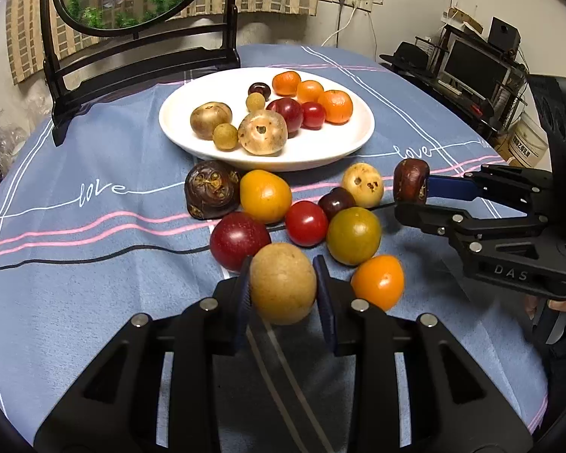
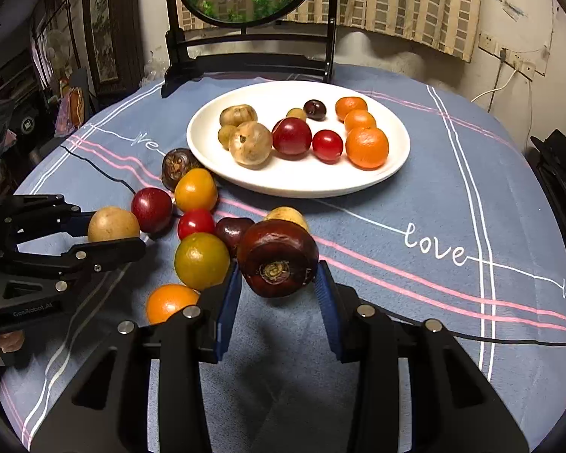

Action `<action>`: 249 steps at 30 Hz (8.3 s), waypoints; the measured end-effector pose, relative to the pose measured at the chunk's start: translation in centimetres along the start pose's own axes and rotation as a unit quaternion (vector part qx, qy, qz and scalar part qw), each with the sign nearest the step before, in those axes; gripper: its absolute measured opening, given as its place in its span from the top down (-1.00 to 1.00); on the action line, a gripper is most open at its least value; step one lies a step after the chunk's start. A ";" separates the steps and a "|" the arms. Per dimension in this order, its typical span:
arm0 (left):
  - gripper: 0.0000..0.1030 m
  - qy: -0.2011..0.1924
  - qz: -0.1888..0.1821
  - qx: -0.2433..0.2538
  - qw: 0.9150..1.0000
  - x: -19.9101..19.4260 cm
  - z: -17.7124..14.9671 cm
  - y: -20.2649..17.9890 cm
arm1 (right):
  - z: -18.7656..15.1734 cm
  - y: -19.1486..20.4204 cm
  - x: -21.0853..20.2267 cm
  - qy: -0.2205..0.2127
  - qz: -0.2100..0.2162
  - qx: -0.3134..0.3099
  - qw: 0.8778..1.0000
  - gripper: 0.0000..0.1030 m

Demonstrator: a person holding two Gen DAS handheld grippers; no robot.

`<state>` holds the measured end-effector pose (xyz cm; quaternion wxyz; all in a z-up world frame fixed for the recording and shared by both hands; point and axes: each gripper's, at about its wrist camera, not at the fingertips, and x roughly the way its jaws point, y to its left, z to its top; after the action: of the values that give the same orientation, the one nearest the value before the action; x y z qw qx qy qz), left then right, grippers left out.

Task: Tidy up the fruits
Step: 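Carry the potato and dark red fruit onto the white plate and open both tools, then grasp a dark red plum with the left tool while the right tool grasps an orange-yellow fruit, then carry the plum and orange-yellow fruit onto the white plate and open both tools, then withdraw both open tools from the plate toward the remaining fruits, then grasp a red tomato with the left tool while the right tool grasps a greenish-yellow citrus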

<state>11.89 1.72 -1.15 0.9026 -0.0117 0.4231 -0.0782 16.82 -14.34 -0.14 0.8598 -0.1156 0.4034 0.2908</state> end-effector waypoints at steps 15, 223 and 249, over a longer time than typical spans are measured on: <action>0.39 -0.010 -0.014 -0.021 1.000 -0.8 0.5 0.0 | 0.3 -0.8 -1.3 -0.026 0.020 0.030 0.999 0.21; -0.75 -0.094 0.079 -0.102 0.987 -1.2 4.8 2.1 | 1.3 -8.8 -0.7 -0.072 0.089 0.291 0.950 -0.31; -0.76 -0.068 0.115 -0.086 0.987 0.2 3.1 3.3 | -0.1 0.6 1.8 0.034 -0.014 0.035 0.999 -0.30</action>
<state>14.85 4.82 0.41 0.9280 -0.0460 0.3642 0.0640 17.31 -13.20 -1.54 0.8534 -0.1009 0.4404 0.2601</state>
